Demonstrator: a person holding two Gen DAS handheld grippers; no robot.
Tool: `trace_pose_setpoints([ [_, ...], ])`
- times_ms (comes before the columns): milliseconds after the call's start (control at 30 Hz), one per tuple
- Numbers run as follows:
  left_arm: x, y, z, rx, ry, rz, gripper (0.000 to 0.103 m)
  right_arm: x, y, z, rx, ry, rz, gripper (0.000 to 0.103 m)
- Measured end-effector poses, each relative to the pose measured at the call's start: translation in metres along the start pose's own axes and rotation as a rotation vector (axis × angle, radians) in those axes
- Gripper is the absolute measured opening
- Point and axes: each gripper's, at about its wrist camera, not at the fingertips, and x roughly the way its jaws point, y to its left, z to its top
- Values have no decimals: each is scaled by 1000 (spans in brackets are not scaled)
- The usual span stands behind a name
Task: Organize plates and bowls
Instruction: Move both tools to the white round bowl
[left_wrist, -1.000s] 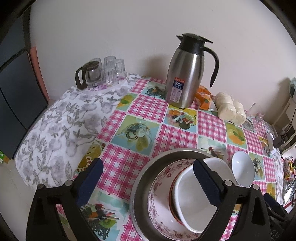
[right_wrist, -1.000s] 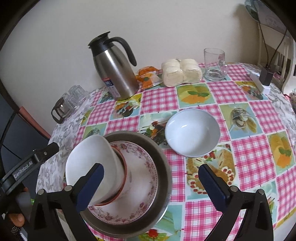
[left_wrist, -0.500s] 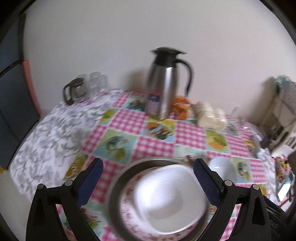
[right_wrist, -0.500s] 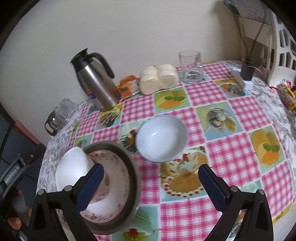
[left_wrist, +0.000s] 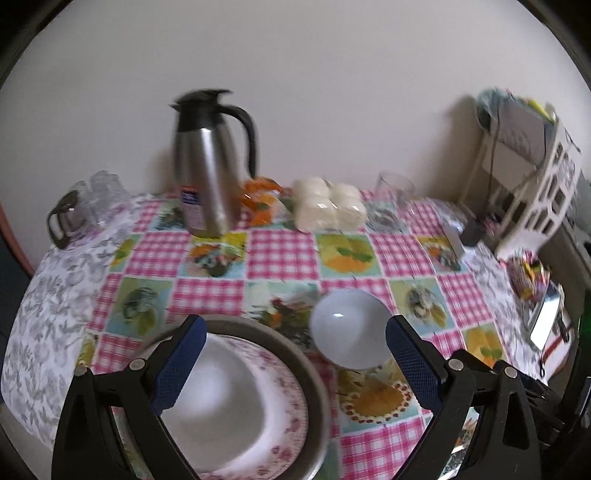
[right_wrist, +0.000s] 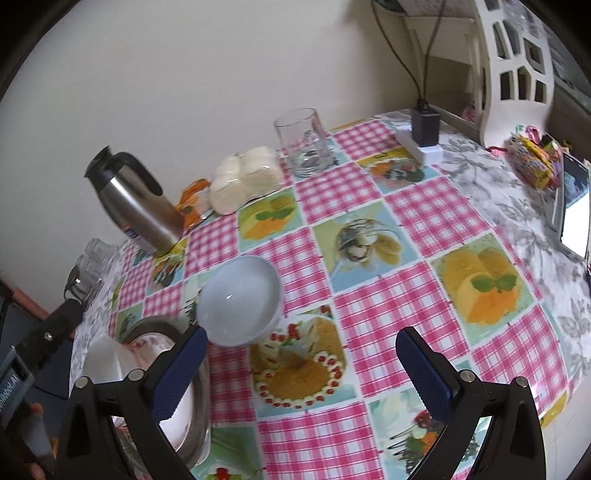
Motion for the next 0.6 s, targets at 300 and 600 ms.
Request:
trace_pose_setpoints([
  [300, 68, -28, 3, 45, 158, 27, 93, 33, -18, 10, 28, 24, -10, 103],
  [600, 114, -38, 9, 52, 235, 46, 76, 69, -18, 11, 33, 50, -2, 101],
])
